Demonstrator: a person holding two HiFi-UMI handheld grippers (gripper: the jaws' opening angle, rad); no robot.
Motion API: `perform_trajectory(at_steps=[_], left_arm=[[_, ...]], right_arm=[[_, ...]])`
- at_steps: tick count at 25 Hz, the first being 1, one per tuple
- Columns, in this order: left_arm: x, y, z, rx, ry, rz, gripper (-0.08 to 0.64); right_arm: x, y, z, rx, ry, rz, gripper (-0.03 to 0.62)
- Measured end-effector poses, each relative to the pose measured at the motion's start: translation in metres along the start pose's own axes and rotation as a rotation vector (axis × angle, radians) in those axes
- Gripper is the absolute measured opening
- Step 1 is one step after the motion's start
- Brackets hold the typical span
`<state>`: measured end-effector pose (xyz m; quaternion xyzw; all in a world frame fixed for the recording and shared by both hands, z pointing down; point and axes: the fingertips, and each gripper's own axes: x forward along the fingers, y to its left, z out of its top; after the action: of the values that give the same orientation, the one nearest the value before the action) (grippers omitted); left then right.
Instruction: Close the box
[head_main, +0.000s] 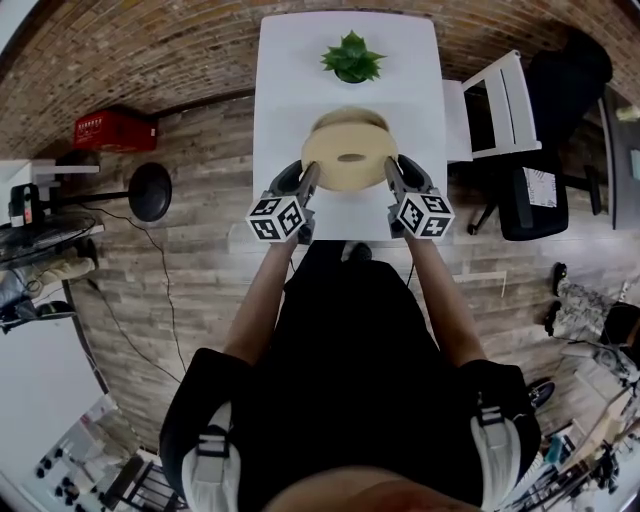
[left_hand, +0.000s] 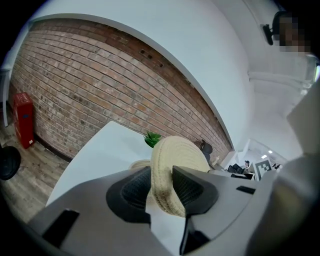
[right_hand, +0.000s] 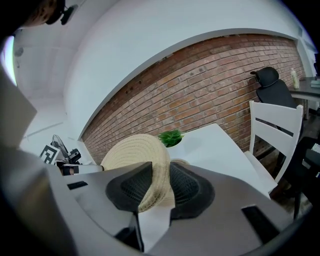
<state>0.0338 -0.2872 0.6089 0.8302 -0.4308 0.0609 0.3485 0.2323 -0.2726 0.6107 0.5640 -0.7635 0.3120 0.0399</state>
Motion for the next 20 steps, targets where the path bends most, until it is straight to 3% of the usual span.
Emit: perform_trajectory(at_steps=[12, 20], left_arm=[[0.035, 0.024, -0.015, -0.015, 0.081, 0.008, 0.141], [0.054, 0.042, -0.019, -0.013, 0.122, 0.019, 0.141]], right_arm=[[0.039, -0.023, -0.002, 0.000, 0.055, -0.026, 0.106], [0.065, -0.035, -0.008, 0.053, 0.080, -0.036, 0.106]])
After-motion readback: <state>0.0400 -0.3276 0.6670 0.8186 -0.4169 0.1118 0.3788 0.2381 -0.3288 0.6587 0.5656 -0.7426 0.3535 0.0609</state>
